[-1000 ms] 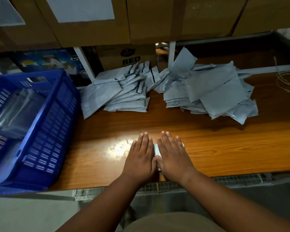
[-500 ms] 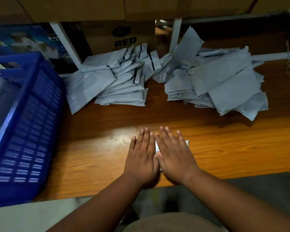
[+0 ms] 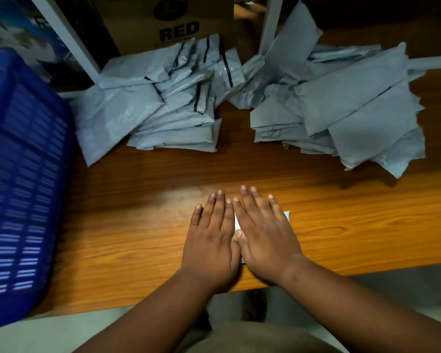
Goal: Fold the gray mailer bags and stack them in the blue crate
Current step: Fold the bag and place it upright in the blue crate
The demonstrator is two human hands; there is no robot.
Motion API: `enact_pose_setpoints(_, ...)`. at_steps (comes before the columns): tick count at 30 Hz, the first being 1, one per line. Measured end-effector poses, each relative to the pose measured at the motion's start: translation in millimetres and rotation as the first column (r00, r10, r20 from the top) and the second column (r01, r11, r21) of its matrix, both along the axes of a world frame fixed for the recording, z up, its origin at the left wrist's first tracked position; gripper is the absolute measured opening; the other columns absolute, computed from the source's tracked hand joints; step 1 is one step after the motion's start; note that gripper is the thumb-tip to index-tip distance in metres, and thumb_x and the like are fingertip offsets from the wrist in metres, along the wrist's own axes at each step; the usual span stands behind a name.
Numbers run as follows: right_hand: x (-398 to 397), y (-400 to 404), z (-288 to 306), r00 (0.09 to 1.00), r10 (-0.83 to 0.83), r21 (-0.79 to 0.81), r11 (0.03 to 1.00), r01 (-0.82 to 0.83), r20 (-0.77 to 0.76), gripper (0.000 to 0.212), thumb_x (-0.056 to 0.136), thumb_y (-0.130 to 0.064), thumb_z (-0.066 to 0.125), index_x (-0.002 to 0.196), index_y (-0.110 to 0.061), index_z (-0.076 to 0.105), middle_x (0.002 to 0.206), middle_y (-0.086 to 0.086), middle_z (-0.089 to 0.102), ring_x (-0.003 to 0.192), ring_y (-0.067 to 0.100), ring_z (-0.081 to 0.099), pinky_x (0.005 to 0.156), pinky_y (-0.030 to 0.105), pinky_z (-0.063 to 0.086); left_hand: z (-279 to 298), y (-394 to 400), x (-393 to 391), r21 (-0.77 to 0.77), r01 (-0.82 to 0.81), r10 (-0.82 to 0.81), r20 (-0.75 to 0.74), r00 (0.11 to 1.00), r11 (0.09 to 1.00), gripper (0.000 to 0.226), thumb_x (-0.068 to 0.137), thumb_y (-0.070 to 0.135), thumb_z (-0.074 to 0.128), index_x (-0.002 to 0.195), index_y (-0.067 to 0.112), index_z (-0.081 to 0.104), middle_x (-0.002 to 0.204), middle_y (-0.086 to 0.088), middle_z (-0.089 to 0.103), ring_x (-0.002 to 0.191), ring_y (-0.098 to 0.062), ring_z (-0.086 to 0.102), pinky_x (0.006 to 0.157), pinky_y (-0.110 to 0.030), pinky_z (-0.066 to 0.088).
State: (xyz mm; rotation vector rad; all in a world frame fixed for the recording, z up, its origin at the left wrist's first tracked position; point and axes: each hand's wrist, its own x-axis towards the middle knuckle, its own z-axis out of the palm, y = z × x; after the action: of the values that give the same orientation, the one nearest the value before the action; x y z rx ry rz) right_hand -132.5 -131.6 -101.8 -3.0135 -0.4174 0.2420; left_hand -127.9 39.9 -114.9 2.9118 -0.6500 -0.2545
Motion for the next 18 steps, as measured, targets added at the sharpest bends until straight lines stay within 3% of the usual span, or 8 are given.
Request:
enact_pose_setpoints(9,1.4,-1.0,6.4,1.000,0.018,0.029,0.999,-0.017,-0.023,0.070,0.109,-0.044,0.028,0.171,-0.019,0.012,0.179,0.007,-0.002,0.165,0.024,-0.007,0.133,0.052,0.004,7.0,0.2,-2.1,0.008,-0.008,0.008,0.008,1.000,1.000,0.074,0.104,0.046,0.019,0.171,0.016,0.007,0.178,-0.009,-0.004,0.164,-0.022,-0.013,0.132,-0.051,0.005)
enact_pose_setpoints(13,2.2,-4.5,11.0,0.998,0.044,0.045,0.998,-0.042,-0.035,0.069,0.109,-0.048,0.023,0.171,-0.019,0.012,0.179,0.008,-0.001,0.165,0.024,-0.007,0.132,0.050,-0.002,19.9,-3.6,-4.0,0.077,-0.019,0.022,-0.027,0.999,0.997,0.076,0.103,0.051,0.006,0.170,0.018,-0.003,0.176,-0.008,-0.015,0.163,-0.022,-0.019,0.132,-0.050,-0.003)
enact_pose_setpoints(18,-13.5,-25.0,13.3,0.999,0.023,0.058,0.998,-0.025,0.030,0.072,0.106,-0.049,0.015,0.170,-0.018,0.022,0.179,0.010,0.006,0.165,0.025,-0.002,0.131,0.052,-0.003,17.1,-6.9,-13.3,0.061,0.014,-0.018,0.073,0.997,0.998,0.069,0.104,0.045,0.036,0.163,0.008,0.039,0.172,-0.018,0.028,0.162,-0.032,0.021,0.129,-0.053,0.018)
